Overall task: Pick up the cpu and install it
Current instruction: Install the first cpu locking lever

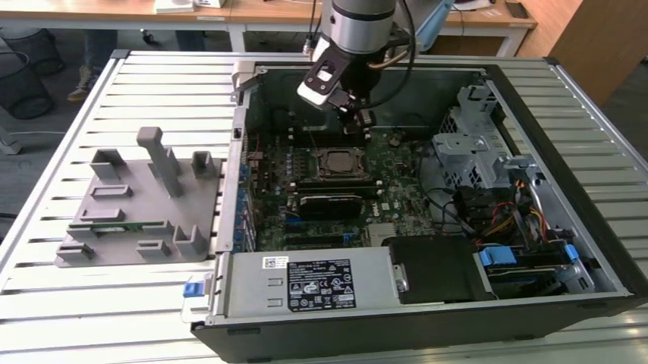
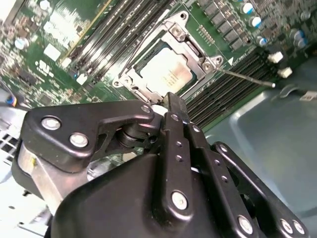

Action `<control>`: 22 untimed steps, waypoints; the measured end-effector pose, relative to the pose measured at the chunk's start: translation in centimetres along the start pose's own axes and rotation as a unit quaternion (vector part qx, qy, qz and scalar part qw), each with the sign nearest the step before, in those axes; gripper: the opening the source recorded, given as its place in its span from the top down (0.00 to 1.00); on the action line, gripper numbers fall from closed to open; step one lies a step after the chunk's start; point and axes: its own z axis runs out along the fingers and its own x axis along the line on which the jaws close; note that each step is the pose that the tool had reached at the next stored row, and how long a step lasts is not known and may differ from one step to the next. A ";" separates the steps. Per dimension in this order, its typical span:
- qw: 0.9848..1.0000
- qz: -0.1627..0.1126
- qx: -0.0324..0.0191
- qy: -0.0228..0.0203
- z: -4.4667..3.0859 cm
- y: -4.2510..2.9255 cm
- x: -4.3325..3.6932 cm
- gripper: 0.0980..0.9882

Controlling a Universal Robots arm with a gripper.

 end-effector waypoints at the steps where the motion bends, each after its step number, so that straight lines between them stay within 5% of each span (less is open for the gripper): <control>1: 1.000 -0.009 0.000 0.000 0.02 0.00 0.00 0.99; 7: 0.998 -0.064 0.001 0.001 0.13 0.00 0.00 0.99; 12: 0.994 -0.109 0.001 0.001 0.20 0.00 0.00 0.99; 17: 0.988 -0.154 0.002 0.002 0.27 0.00 0.00 0.99; 22: 0.980 -0.199 0.003 0.002 0.31 0.00 0.00 0.99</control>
